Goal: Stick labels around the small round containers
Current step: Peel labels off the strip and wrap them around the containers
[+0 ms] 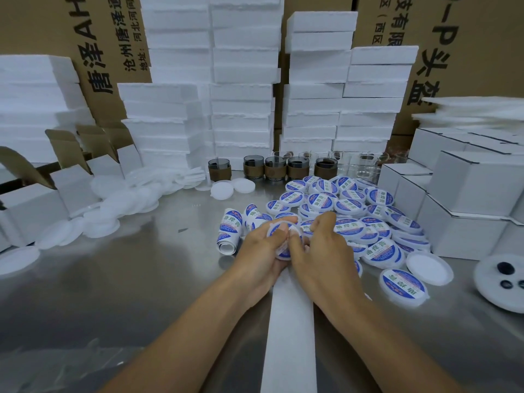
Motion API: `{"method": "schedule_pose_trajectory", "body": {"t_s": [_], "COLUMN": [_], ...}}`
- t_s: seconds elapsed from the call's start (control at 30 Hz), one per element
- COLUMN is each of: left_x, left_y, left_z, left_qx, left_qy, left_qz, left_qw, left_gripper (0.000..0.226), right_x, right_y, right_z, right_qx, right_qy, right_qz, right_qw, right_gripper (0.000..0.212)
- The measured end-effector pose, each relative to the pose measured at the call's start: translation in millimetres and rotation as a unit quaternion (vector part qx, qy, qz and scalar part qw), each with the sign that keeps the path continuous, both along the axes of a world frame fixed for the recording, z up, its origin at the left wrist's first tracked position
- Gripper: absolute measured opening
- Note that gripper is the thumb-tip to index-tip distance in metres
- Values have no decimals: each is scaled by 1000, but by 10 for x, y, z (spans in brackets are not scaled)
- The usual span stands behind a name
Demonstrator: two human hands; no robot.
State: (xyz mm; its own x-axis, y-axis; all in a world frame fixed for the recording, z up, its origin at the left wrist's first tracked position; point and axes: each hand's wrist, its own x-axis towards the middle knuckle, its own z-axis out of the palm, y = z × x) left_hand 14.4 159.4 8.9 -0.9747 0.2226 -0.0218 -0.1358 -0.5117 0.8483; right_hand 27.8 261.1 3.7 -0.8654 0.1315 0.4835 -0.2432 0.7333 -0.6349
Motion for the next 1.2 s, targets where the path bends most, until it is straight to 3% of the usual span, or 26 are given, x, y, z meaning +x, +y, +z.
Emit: {"method": "schedule_pose_trajectory", "body": {"t_s": [0.13,0.27,0.37,0.63,0.83,1.03,1.2], "left_x": [-3,-20,-31,-38,-42,-74,-104], "left_y": [-31,-35,-41,-61,-68,-73,-83], "left_z": [-14,-15,-31,-33,-33,-67,-67], "left_qx": [-3,10,17,56,77,12,25], "left_qy": [-5,-1,0,18,13,54,64], "left_qz": [2,21,29,27,14,49,45], "left_qw": [1000,1000,999,998,997,997,997], "left_gripper": [25,22,27,14,16,15,15], "right_x": [-30,-85,-103,-77,-48,-57,-58], "right_y": [78,94,106,103,82,109,114], "right_z": [-11,25,49,38,27,68,76], "right_qx": [-37,-199,-245,-227,-218,-238,-269], "right_qy": [1,-34,-51,-42,-78,-91,-86], "right_qz": [21,78,121,185,182,195,198], "right_qw": [999,976,961,955,956,947,939], "right_gripper": [27,15,8,8,23,17,13]}}
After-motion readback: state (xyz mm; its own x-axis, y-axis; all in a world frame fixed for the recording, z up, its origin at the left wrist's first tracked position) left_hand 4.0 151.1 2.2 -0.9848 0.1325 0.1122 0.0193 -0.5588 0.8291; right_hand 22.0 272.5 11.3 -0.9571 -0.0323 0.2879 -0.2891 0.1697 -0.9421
